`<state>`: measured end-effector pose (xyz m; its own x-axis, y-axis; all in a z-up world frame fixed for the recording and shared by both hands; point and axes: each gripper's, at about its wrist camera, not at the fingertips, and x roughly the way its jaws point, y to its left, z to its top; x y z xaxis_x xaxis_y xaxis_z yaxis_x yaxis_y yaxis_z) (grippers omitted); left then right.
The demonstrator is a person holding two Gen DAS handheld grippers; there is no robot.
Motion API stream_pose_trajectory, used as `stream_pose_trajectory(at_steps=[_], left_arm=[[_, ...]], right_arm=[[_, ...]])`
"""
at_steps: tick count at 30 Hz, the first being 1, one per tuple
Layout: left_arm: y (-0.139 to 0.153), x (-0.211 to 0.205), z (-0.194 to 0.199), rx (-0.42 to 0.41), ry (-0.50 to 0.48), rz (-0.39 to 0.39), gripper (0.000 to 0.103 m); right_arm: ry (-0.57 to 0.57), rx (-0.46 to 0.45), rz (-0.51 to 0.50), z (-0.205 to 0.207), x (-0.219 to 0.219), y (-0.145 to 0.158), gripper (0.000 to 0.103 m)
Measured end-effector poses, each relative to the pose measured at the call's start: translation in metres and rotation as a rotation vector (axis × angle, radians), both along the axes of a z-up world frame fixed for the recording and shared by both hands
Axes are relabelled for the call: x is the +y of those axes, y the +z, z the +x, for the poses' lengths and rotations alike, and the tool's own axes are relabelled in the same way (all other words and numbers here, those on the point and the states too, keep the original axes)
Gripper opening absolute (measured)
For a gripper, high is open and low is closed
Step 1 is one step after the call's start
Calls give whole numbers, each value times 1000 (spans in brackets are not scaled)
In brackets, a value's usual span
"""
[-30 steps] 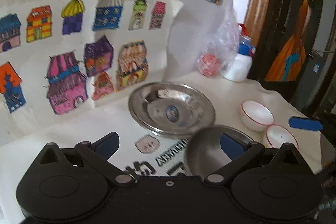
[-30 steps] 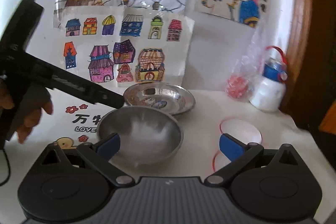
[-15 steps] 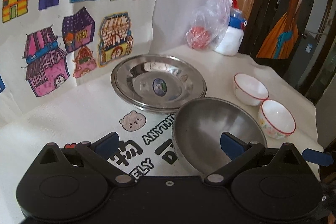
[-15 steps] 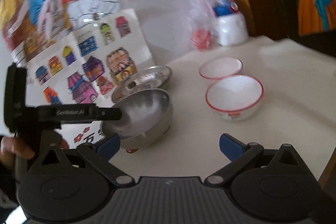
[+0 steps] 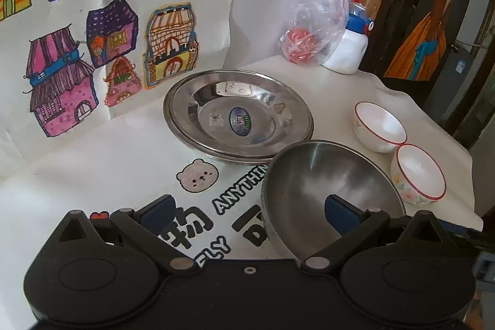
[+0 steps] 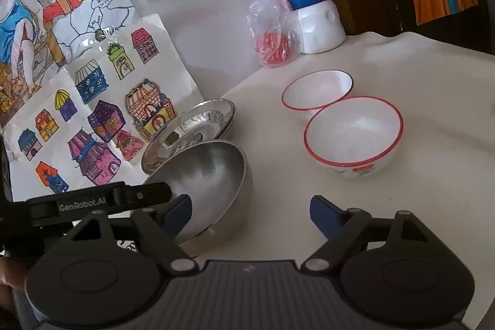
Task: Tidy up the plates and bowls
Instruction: 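Move both grippers to the rim of the deep steel bowl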
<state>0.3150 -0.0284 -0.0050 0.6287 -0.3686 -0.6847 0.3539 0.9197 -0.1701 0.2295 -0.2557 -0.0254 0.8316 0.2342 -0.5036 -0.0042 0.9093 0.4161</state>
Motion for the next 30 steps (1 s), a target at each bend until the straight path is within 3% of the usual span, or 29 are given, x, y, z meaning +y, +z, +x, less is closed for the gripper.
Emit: stream_pose_trajectory(at_steps=[13, 18, 21, 30], left_arm=[[-3, -5, 3, -20, 3, 20, 102], [-3, -6, 3, -32, 2, 19, 102], [-3, -7, 3, -32, -1, 8, 102], [-9, -1, 8, 66, 28, -58, 69]], right_arm=[[-20, 21, -27, 5, 3, -7, 84], [2, 28, 2, 7, 4, -11, 76], [9, 25, 5, 6, 4, -11, 66], [19, 24, 31, 3, 3, -11, 36]])
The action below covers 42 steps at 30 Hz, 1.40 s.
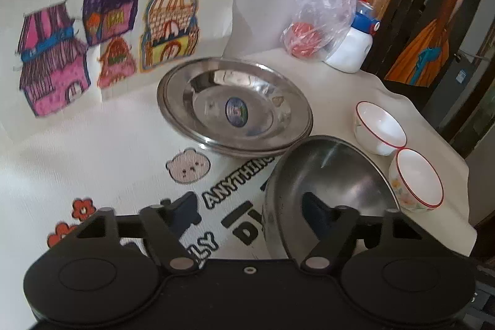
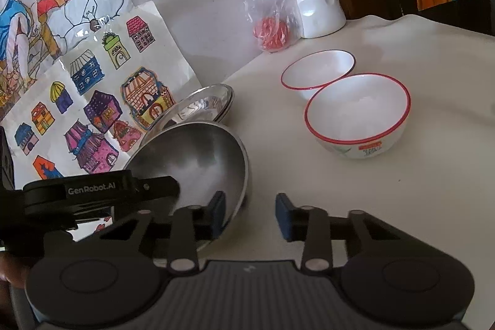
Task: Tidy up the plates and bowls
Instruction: 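Move both grippers to the rim of the deep steel bowl, then close both grippers on the deep steel bowl rim, then lift the steel bowl and carry it toward the stacked plates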
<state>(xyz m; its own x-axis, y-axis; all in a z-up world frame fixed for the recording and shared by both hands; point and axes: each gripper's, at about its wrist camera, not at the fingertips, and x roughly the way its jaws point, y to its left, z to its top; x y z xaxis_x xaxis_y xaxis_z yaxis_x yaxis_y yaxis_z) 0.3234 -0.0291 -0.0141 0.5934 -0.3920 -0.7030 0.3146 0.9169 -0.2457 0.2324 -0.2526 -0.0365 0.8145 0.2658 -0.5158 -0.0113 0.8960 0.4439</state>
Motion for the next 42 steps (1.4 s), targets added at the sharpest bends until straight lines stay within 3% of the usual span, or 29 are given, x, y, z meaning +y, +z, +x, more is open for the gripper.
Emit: stream_pose_trajectory(at_steps=[5, 11, 20, 27, 34, 42], left_arm=[[-2, 4, -4, 34, 1, -57, 44], [1, 0, -21, 25, 2, -41, 19], [7, 7, -53, 30, 32, -36, 17], [22, 30, -105, 18, 48, -35, 17], [14, 58, -159, 88, 78, -35, 18], [8, 74, -187, 137, 86, -35, 20]], right_arm=[[15, -13, 0, -5, 4, 3, 21], [27, -18, 15, -14, 6, 6, 18], [56, -11, 38, -45, 7, 14, 15], [176, 13, -18, -89, 18, 20, 16], [266, 73, -36, -125, 26, 15, 16], [296, 91, -53, -137, 34, 18, 18]])
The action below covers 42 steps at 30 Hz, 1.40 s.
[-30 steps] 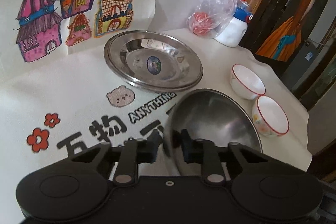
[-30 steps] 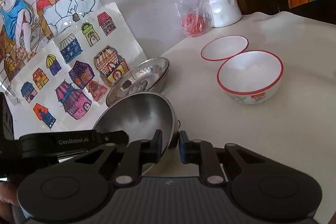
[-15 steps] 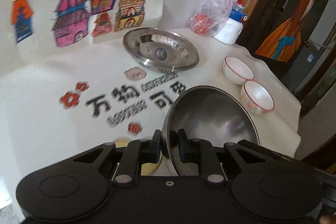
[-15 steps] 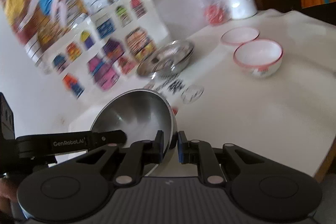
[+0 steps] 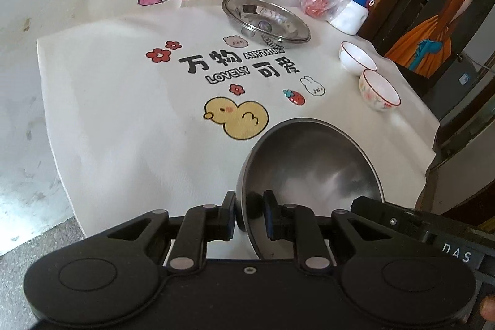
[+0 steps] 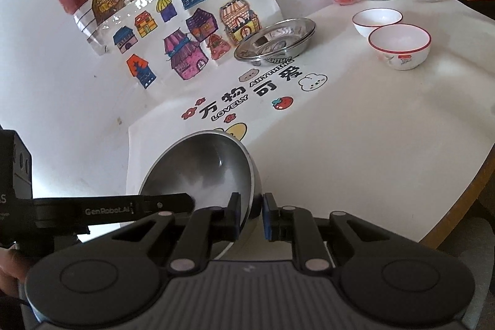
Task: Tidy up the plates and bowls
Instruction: 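Lift the steel bowl and carry it toward the stacked plates, then lower the steel bowl onto the table and open both grippers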
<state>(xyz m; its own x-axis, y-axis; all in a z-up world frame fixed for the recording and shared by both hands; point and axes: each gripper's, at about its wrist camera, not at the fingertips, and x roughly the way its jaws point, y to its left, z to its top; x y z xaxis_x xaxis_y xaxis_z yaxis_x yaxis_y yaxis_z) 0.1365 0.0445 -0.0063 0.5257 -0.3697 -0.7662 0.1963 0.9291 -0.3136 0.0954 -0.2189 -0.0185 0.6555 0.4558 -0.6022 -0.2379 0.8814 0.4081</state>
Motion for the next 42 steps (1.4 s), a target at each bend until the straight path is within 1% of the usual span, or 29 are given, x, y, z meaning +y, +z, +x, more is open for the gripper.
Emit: stream_pose_trajectory(at_steps=[7, 22, 25, 30, 31, 32, 33, 35, 36, 38, 39, 41, 42], left_arm=[[-7, 0, 1, 23, 11, -5, 22], [-5, 2, 6, 8, 30, -7, 21], [-5, 2, 6, 5, 31, -6, 21], [-1, 5, 5, -25, 42, -5, 21], [0, 6, 5, -28, 43, -2, 22], [0, 7, 5, -31, 45, 0, 23], [1, 8, 5, -33, 48, -2, 25], [2, 12, 4, -41, 56, -10, 31], [3, 13, 3, -47, 62, -14, 33], [5, 18, 2, -60, 75, -21, 41], [7, 20, 1, -69, 82, -25, 43], [11, 24, 0, -87, 100, -30, 52], [13, 24, 1, -97, 106, -26, 55]], right_arm=[[1, 10, 5, 1, -1, -2, 20], [13, -9, 10, 6, 0, -4, 20], [3, -16, 9, 6, -3, -4, 24], [-11, -25, 17, 4, -6, -3, 27], [-15, -28, 19, 4, -7, -3, 31], [-17, -30, 23, 4, -8, -3, 37], [-21, -34, 27, 4, -10, -3, 39], [-31, -43, 32, 3, -13, -2, 49], [-36, -49, 35, 2, -14, -1, 51], [-44, -61, 41, 2, -18, 0, 60], [-50, -71, 46, 3, -21, 0, 61], [-56, -90, 51, 5, -26, 2, 74], [-63, -102, 48, 6, -30, 4, 77]])
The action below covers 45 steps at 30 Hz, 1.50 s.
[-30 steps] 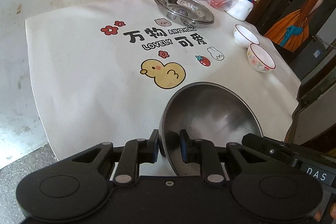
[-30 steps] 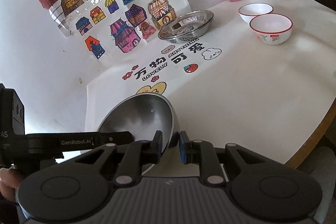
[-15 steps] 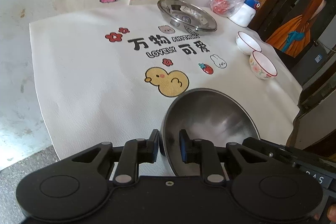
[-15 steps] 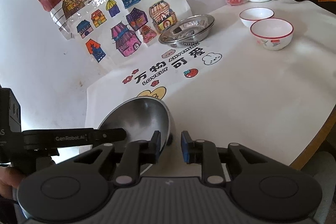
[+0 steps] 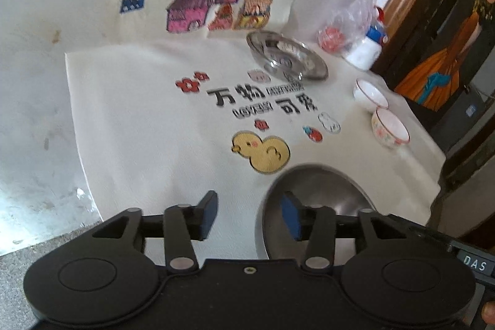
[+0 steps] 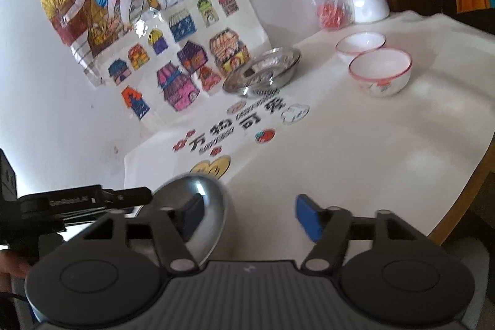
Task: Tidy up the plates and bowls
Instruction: 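Lower the steel bowl onto the table and open both grippers, then move both grippers to the rim of a white red-rimmed bowl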
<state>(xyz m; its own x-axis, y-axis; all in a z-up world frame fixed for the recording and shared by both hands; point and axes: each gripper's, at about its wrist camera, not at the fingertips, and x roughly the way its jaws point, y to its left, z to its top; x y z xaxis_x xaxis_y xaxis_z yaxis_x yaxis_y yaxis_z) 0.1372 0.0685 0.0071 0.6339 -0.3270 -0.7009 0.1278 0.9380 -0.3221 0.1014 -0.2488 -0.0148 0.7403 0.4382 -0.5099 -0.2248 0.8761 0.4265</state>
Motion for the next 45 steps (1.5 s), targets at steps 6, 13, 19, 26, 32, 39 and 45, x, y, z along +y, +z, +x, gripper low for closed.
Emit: stream_pose_trajectory(at_steps=[6, 13, 19, 26, 32, 39, 45], left_arm=[[21, -21, 9, -96, -7, 58, 83], [39, -74, 38, -136, -83, 115, 100], [45, -131, 65, -153, -148, 165, 102], [43, -187, 101, -155, -218, 194, 102], [32, -217, 133, -112, -256, 231, 102], [14, -234, 162, -45, -273, 233, 102], [1, -244, 181, -9, -276, 238, 102]], right_arm=[[-68, -65, -69, 12, -25, 10, 97], [-170, -93, -240, 32, -56, 9, 103], [-218, -109, -335, 55, -86, 9, 103], [-237, -130, -381, 78, -106, 9, 103], [-281, -145, -333, 98, -128, 3, 103], [-279, -138, -299, 125, -140, -3, 102], [-260, -124, -286, 145, -139, -11, 94]])
